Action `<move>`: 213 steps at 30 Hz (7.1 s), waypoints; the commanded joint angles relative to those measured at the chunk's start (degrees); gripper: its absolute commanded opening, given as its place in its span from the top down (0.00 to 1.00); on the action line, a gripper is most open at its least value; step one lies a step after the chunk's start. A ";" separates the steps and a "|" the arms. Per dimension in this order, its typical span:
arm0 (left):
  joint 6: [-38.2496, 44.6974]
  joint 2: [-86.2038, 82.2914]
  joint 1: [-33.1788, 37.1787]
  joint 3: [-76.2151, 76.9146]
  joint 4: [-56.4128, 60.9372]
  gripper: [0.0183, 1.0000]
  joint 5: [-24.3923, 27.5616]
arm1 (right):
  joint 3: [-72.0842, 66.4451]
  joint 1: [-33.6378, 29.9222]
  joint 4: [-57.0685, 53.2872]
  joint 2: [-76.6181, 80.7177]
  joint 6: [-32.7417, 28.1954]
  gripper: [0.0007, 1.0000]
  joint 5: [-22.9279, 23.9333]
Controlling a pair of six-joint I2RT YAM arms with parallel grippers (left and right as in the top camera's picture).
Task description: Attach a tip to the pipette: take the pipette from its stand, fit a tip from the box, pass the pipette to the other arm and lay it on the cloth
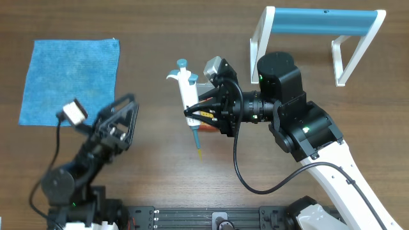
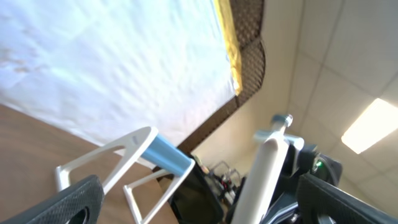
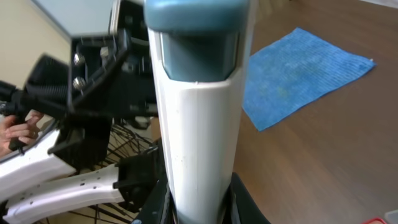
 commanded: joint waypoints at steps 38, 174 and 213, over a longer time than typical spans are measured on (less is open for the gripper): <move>-0.02 37.09 -8.37 21.86 33.22 0.93 39.41 | 0.76 5.20 3.50 3.13 4.39 0.92 -9.01; 80.24 93.33 20.79 95.12 -89.33 0.99 -26.62 | 0.52 -14.86 -61.72 -67.12 -8.68 0.23 69.44; 76.26 114.38 14.84 107.51 -94.36 0.99 -33.03 | 0.52 -14.86 -61.75 -67.12 -8.68 0.23 69.44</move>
